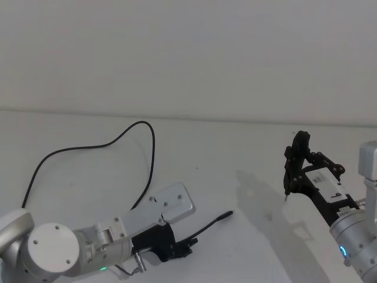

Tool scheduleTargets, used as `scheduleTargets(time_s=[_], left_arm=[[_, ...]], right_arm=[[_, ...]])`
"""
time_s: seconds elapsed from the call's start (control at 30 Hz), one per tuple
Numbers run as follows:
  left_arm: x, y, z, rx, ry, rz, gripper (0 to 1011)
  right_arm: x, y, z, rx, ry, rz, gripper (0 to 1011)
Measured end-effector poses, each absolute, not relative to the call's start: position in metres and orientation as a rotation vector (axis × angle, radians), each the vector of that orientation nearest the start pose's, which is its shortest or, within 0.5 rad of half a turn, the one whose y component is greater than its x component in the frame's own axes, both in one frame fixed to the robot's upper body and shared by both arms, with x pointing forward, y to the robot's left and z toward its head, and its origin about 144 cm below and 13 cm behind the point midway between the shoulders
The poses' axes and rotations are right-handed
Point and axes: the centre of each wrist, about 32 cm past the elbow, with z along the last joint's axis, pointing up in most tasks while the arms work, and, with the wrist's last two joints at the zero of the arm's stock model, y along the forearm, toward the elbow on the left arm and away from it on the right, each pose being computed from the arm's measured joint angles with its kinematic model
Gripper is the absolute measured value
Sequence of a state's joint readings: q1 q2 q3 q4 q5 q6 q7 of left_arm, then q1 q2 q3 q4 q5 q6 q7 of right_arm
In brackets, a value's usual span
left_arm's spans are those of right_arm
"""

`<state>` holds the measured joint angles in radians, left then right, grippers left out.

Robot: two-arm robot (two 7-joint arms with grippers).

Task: Pick up the data cable with the one hand.

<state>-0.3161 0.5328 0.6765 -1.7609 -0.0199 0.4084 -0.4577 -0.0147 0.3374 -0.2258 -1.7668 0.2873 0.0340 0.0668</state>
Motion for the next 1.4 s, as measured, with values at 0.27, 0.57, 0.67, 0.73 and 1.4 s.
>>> scheduleTargets(time_s=[0.27,0.57,0.67,0.73,1.4], left_arm=[[0.4695,0.1738,1.2224,0.604,-0.263,0.568,581],[0.4700,0.1728,1.2219,0.605,-0.262,0.570,289],[0.4700,0.1725,1.2218,0.604,-0.262,0.570,184],[0.4701,0.1723,1.2218,0.604,-0.262,0.570,131],[0.4706,0.1730,1.2219,0.597,-0.267,0.571,50]], right_arm=[[0.4433,-0.2371,1.1887,0.026,-0.075,-1.229,268],[0.4433,-0.2371,1.1887,0.026,-0.075,-1.229,268],[0.4433,-0.2371,1.1887,0.026,-0.075,-1.229,268],[0.4433,-0.2371,1.1887,0.026,-0.075,-1.229,268],[0.4433,-0.2371,1.1888,0.026,-0.075,-1.230,268]])
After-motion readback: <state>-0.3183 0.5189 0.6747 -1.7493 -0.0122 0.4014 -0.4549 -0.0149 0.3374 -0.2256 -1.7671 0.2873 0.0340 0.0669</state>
